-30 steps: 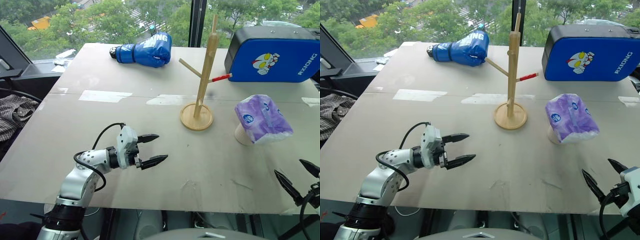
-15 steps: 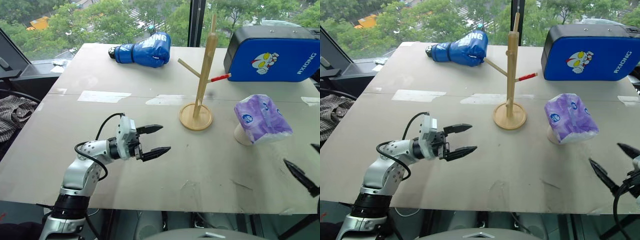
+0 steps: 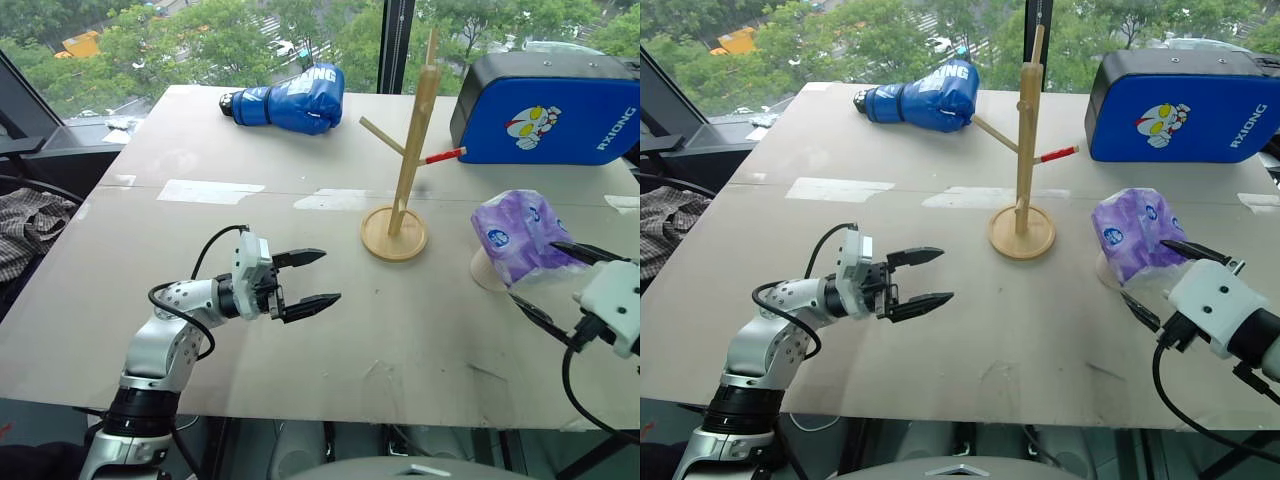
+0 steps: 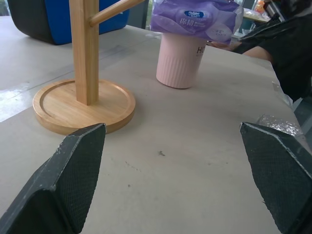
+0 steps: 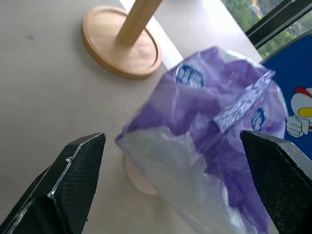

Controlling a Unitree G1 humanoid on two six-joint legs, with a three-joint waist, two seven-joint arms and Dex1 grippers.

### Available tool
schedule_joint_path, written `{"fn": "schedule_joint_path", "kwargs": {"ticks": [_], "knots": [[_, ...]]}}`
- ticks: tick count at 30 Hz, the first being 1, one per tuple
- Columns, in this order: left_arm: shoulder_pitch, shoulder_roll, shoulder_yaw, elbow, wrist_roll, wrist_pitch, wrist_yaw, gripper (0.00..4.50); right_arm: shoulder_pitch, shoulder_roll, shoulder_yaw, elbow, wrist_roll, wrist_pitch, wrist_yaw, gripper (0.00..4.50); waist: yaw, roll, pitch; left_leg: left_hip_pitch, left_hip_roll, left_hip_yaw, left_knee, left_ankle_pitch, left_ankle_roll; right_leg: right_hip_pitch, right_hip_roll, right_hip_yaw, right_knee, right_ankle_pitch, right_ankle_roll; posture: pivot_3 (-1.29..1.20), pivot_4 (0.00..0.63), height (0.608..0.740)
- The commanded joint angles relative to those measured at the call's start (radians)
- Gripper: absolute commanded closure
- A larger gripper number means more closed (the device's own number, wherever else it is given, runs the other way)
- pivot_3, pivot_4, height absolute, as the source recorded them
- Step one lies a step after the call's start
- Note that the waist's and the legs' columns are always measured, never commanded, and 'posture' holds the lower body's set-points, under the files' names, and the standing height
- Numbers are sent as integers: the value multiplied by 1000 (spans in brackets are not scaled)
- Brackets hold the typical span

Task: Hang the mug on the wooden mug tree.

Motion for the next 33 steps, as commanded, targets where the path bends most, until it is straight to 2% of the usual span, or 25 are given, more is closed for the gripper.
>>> {"fn": "schedule_joint_path", "kwargs": {"ticks": [1,3,6,7,9,10,14,18,20,25,26,27,29,31,33], "knots": [[14,4,18,-60,-19,-2,15,0,-33,-7,18,27,-55,-48,24,539,0,0,0,0,0,-1,0,0,0,0,0,0,0,0,0,0,150,733],[26,5,19,-74,-22,-1,20,0,-47,0,21,36,-59,-51,40,1208,0,0,0,0,0,-2,0,0,0,0,1,1,0,0,0,0,150,733],[36,3,18,-83,-21,-2,27,0,-58,5,24,47,-70,-59,58,2781,0,0,0,0,0,-2,0,0,0,0,1,1,0,0,0,0,150,733],[38,2,17,-84,-20,-3,29,0,-61,7,25,49,-73,-60,63,3047,0,0,0,0,0,-2,0,0,0,0,1,1,0,0,0,0,150,733],[38,-2,14,-83,-17,-6,32,0,-74,25,23,49,-70,-62,60,4163,0,0,0,0,0,-2,0,0,0,0,1,1,0,0,0,0,150,733],[38,-4,12,-82,-17,-7,34,0,-86,44,8,40,-43,-50,54,4470,0,0,0,0,0,-2,0,0,0,0,1,1,0,0,0,0,150,733],[33,-11,10,-78,-19,-10,34,0,-172,126,-140,41,75,37,-10,4470,0,0,0,0,-1,-3,0,0,0,0,2,1,0,0,-1,0,150,733],[19,-22,-1,-71,-22,-15,23,0,-235,122,-220,195,-57,78,-133,4470,1,0,0,0,-1,-2,0,0,0,0,2,1,0,1,-2,0,150,733],[5,-32,-6,-66,-23,-17,19,0,-230,121,-197,257,-93,101,-148,4470,3,0,0,0,-2,-2,0,0,0,0,2,1,0,2,-2,0,150,733],[-25,-56,-23,-70,-29,-21,-2,0,-268,127,-27,504,-164,40,-140,4470,-7,2,0,1,-1,-2,0,0,0,1,3,2,1,2,-3,0,150,733],[-27,-57,-23,-73,-33,-20,-7,0,-267,123,5,557,-178,14,-124,3942,-8,2,0,2,-1,-2,0,0,0,1,4,4,1,2,-3,0,150,733],[-28,-56,-22,-78,-36,-18,-8,0,-253,112,31,593,-192,-13,-104,3755,-10,2,0,2,-1,-3,0,0,0,1,4,5,1,2,-3,0,150,733],[-27,-50,-17,-82,-41,-16,-13,0,-229,94,42,612,-219,-39,-99,3017,-11,3,0,2,-1,-3,0,0,0,0,5,5,1,2,-3,0,150,733],[-23,-43,-9,-87,-48,-14,-18,0,-199,90,-15,558,-211,-10,-101,2157,-10,6,1,2,-1,-3,0,0,0,0,4,5,1,2,-2,0,150,733],[-13,-36,-2,-95,-53,-12,-19,0,-143,128,-115,434,-92,63,-46,1324,-7,9,2,2,-1,-3,0,0,0,0,4,5,1,2,-2,0,150,733]]}}
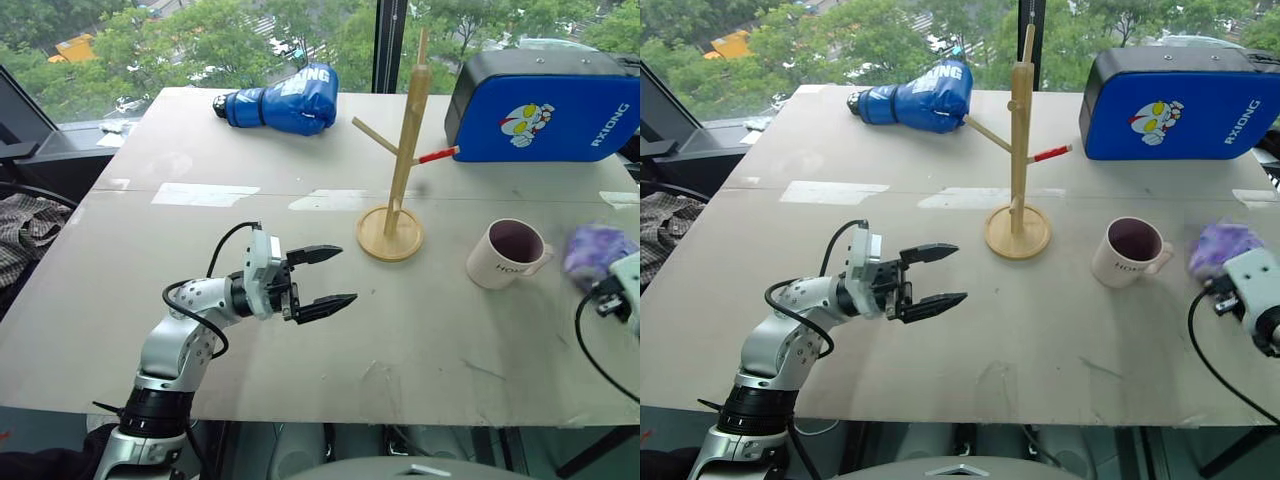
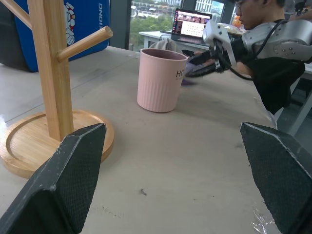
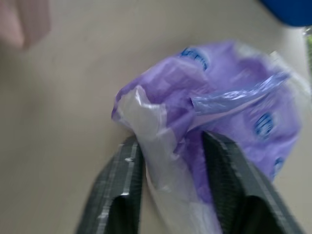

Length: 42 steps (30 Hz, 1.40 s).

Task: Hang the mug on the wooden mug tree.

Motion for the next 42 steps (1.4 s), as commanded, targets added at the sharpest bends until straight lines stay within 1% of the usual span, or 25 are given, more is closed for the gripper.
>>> {"fn": "schedule_joint_path", "kwargs": {"ticks": [1,3,4,6,8,11,13,16,20,21,23,25,26,27,28,32,34,36,38,41,42], "knots": [[12,14,28,-47,-30,-11,-8,0,84,31,-208,-248,197,98,92,1324,5,1,0,0,0,0,0,0,0,0,0,0,0,0,0,0,150,733],[21,14,24,-48,-29,-13,-6,0,143,64,-255,-358,306,158,140,1324,9,1,0,0,0,-2,0,0,0,0,0,0,0,-1,1,0,150,733],[23,12,18,-47,-24,-17,-5,0,159,77,-254,-394,332,176,142,1324,8,1,0,0,0,-4,-1,0,0,0,0,0,0,-1,2,0,150,733],[16,5,0,-37,-14,-23,-11,0,117,124,-189,-403,323,207,62,1324,3,-3,0,1,1,-5,-1,0,0,1,0,0,0,-2,3,0,150,733],[8,5,-8,-30,-11,-27,-18,0,81,148,-138,-397,302,213,20,1324,-1,-3,0,1,0,-5,1,0,0,1,0,1,-1,-1,3,0,150,733],[-15,8,-7,-15,-13,-23,-24,0,-13,193,-57,-325,269,184,-35,1324,-3,-3,0,1,-1,-4,1,0,0,1,0,2,0,-1,4,0,150,733],[-27,14,-2,-3,-10,-27,-32,0,-78,205,-7,-235,229,157,-65,1324,-6,-5,-1,1,-2,-4,1,0,0,1,1,3,0,0,4,0,150,733],[-31,20,9,3,-15,-29,-39,0,-157,220,32,-135,210,121,-80,1324,-8,-4,-1,1,-2,-4,1,0,0,1,2,3,0,1,1,0,150,733],[-10,33,29,-17,-69,-8,-74,0,-236,223,84,-10,178,51,-76,1324,-11,-4,-1,-1,-2,-4,0,0,0,0,2,4,0,1,0,0,150,733],[-5,37,33,-22,-71,-13,-79,0,-253,224,94,20,169,22,-75,1838,-12,-3,0,0,-2,-4,0,0,0,0,2,4,0,1,1,0,150,733],[4,44,41,-33,-76,-14,-77,0,-283,229,106,71,172,-14,-60,2456,-13,-3,0,-1,-2,-3,0,0,0,0,2,4,-1,1,1,0,150,733],[11,47,44,-43,-79,-15,-71,0,-297,231,112,100,175,-38,-53,3395,-14,-3,0,-1,-2,-3,0,0,0,0,2,4,-1,1,1,0,150,733],[13,47,44,-47,-78,-16,-68,0,-300,231,113,107,178,-45,-50,3958,-13,-3,0,-1,-2,-3,0,0,0,0,1,4,-1,1,1,0,150,733],[16,43,45,-54,-78,-14,-61,0,-296,225,112,100,178,-62,-42,4310,-12,-3,0,0,-2,-3,0,0,0,0,1,4,-1,1,1,0,150,733],[19,40,47,-60,-78,-13,-54,0,-293,222,108,87,184,-72,-33,4433,-12,-3,0,0,-2,-3,0,0,0,0,1,4,-1,1,1,0,150,733],[36,-15,65,-71,-75,-72,-16,0,-314,192,79,-71,289,-37,31,4433,-14,-1,1,0,-2,-3,0,0,0,0,0,5,-1,1,1,0,150,733],[43,-51,76,-62,-96,-95,-11,0,-365,165,85,-142,347,22,51,4433,-18,-1,1,0,-1,-3,0,0,0,0,-1,6,0,1,1,0,150,733],[44,-78,88,-51,-129,-96,-14,0,-452,119,120,-168,392,84,92,4433,-20,0,1,1,-1,-3,0,0,0,0,0,7,0,1,1,0,150,733],[40,-93,95,-43,-139,-102,-10,0,-537,83,156,-147,410,123,128,4433,-19,-1,1,2,-1,-4,0,0,0,0,1,7,0,1,1,0,150,733],[16,-93,92,-39,-157,-70,-5,0,-783,53,261,51,368,109,215,4433,-19,-1,2,2,-1,-4,0,0,0,0,2,7,0,1,1,0,150,733],[9,-91,92,-42,-164,-59,0,0,-840,50,290,101,352,97,239,4433,-18,-1,2,2,-1,-4,0,0,0,0,2,7,0,1,1,0,150,733]]}}
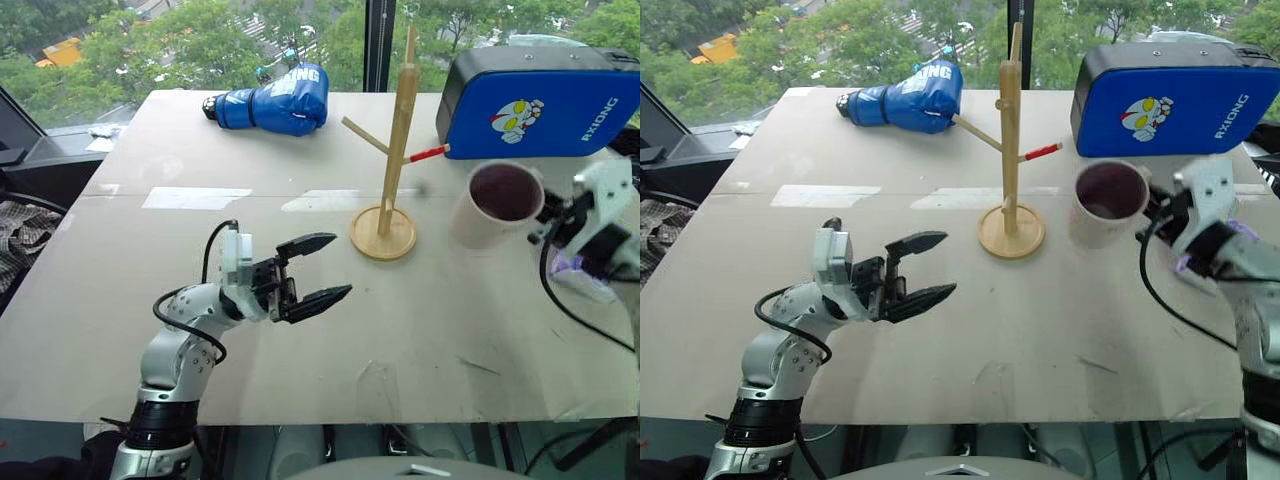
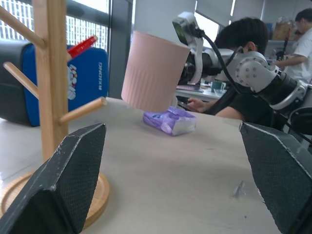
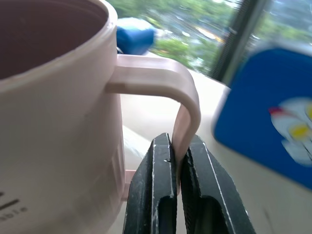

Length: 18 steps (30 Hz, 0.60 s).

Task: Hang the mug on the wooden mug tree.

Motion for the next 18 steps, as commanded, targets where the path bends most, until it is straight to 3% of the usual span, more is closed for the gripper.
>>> {"fn": "schedule_joint_path", "kwargs": {"ticks": [1,7,17,18], "knots": [[-28,6,17,-23,-41,30,20,0,-203,-18,92,179,-45,-42,100,4433,2,0,0,0,0,0,0,0,0,0,0,0,0,0,0,0,150,733],[10,36,41,-118,-80,78,72,0,-445,15,247,447,-147,-169,269,4433,3,0,1,-4,0,1,0,0,0,-2,-2,0,-2,0,0,0,150,733],[97,24,42,-189,-62,53,128,0,-636,132,338,825,-275,-353,366,4433,0,1,1,-5,1,3,-1,0,0,-1,-3,-1,-8,0,0,0,150,733],[98,22,42,-186,-59,47,128,0,-648,142,342,852,-282,-373,379,4190,0,1,1,-5,1,3,-1,0,0,-1,-3,-1,-8,0,0,0,150,733]]}}
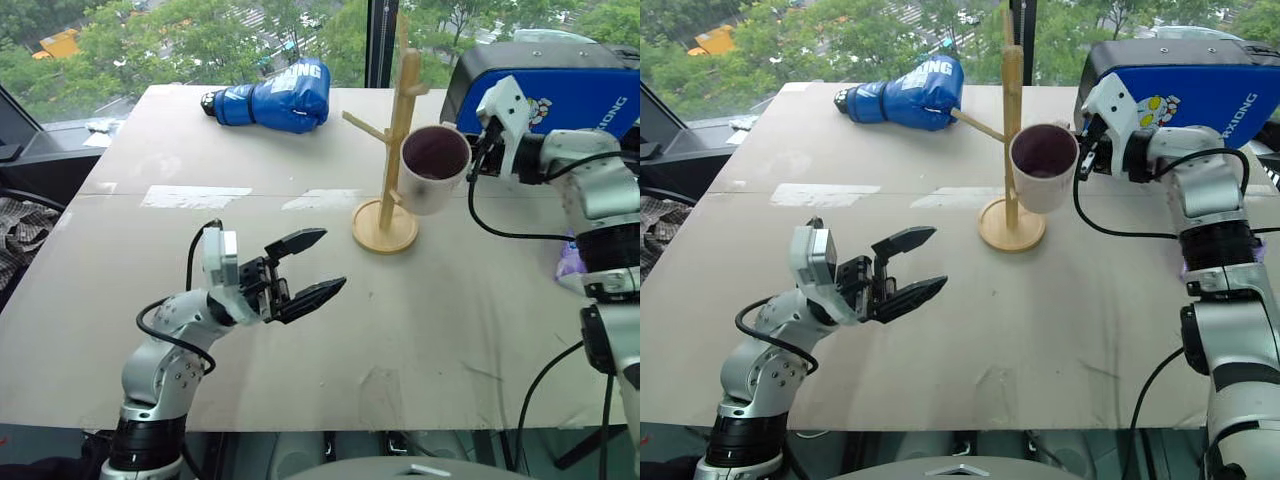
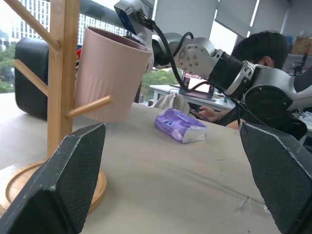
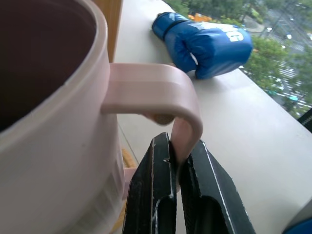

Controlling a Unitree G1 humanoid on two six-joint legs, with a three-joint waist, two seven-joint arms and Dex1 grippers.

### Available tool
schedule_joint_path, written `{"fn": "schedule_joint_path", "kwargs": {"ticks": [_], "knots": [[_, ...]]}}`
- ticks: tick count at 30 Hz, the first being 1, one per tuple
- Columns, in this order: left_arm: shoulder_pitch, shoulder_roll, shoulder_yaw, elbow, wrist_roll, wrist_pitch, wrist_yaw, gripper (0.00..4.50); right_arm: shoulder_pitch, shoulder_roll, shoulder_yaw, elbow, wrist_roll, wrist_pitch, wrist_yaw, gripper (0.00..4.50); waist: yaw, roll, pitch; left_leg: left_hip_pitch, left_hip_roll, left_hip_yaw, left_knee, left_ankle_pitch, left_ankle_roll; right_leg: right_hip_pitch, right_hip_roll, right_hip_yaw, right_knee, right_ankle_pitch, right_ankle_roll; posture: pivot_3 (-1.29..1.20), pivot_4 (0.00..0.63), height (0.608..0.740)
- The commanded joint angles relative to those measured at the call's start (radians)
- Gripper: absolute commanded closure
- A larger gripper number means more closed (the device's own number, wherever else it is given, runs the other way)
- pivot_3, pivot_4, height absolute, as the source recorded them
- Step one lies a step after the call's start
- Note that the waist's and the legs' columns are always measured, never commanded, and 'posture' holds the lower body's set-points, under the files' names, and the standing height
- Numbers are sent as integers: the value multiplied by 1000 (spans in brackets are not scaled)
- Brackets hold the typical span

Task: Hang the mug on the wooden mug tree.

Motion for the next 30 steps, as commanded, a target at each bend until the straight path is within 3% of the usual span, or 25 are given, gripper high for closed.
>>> {"fn": "schedule_joint_path", "kwargs": {"ticks": [1,3,8,14,19,22,28,30], "knots": [[8,-5,4,-42,6,-37,5,0,-55,22,-2,89,-30,-85,46,3900,1,0,0,0,0,0,0,0,0,0,0,-1,1,0,0,0,150,733],[8,-9,2,-41,14,-45,13,0,-54,26,-8,97,-34,-105,65,3272,4,0,0,0,0,-1,0,0,0,0,0,-1,1,0,0,0,150,733],[15,-11,-4,-38,28,-53,30,0,73,-45,-79,-55,-15,-97,44,879,6,1,0,-1,0,-1,1,0,0,0,-1,-1,0,0,0,0,150,733],[-1,-9,-27,-6,65,-52,45,0,299,-127,-207,-341,37,12,-53,879,8,1,1,-4,0,-2,1,0,0,0,-2,-4,-1,0,0,0,150,733],[17,40,-55,16,131,-20,66,0,648,-171,-409,-701,159,187,-138,879,10,2,1,-3,0,-3,0,0,0,0,-2,-5,-1,0,0,0,150,733],[53,70,-54,26,170,-25,70,0,955,-145,-531,-902,206,233,-164,20,13,2,0,-3,0,-3,0,0,0,0,-2,-4,-1,0,0,0,150,733],[85,119,-33,72,207,-24,65,0,1387,-5,-661,-1169,218,228,-276,20,16,3,1,-1,0,-3,-1,0,0,1,-1,-3,-1,-1,1,0,150,733],[85,130,-35,86,211,-31,50,0,1459,30,-674,-1205,224,228,-308,20,16,2,0,2,0,-3,-3,-1,0,2,-1,-3,-1,-2,3,0,150,733]]}}
